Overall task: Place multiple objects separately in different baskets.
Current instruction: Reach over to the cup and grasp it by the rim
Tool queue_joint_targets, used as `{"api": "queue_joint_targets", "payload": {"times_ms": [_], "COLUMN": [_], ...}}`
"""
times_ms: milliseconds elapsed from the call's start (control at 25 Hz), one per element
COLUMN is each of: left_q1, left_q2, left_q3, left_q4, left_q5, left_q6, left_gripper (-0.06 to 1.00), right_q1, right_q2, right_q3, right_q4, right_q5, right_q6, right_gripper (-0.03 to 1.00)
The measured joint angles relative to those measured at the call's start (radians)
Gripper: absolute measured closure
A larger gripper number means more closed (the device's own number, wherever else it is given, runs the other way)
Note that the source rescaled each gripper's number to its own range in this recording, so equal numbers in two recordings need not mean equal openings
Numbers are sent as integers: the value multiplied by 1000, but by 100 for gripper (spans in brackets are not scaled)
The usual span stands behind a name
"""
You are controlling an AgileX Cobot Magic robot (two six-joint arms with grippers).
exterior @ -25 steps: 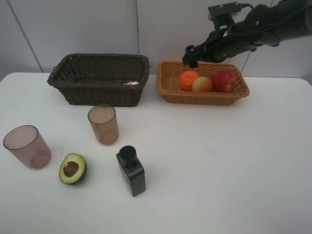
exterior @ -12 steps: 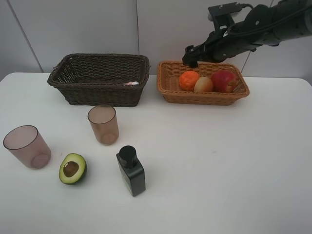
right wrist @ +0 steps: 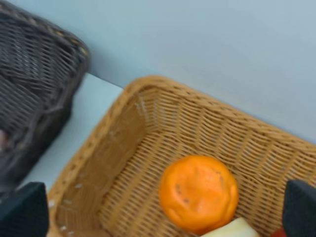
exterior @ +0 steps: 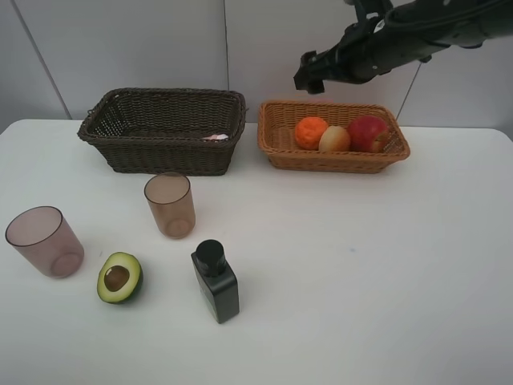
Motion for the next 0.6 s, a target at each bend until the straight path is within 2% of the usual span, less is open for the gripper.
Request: {"api": "queue_joint_targets", "payload": {"times_ms": [360,480,600], "left_q1": [0,0,0], "left_q2": [0,0,0], "left_q3": [0,0,0], "left_q4": [0,0,0], "left_q5": [0,0,0], "left_q6": [0,0,0], "left_gripper": [-6,-6,-6], "right_q1": [5,5,5], "right_q2": [-311,-430,-531], "right_q3": [244,308,345], "right_q4": [0,0,-7], "right_q5": [13,70,166], "right_q6": [0,1,15], "right_gripper": [-3,-3,-3]}}
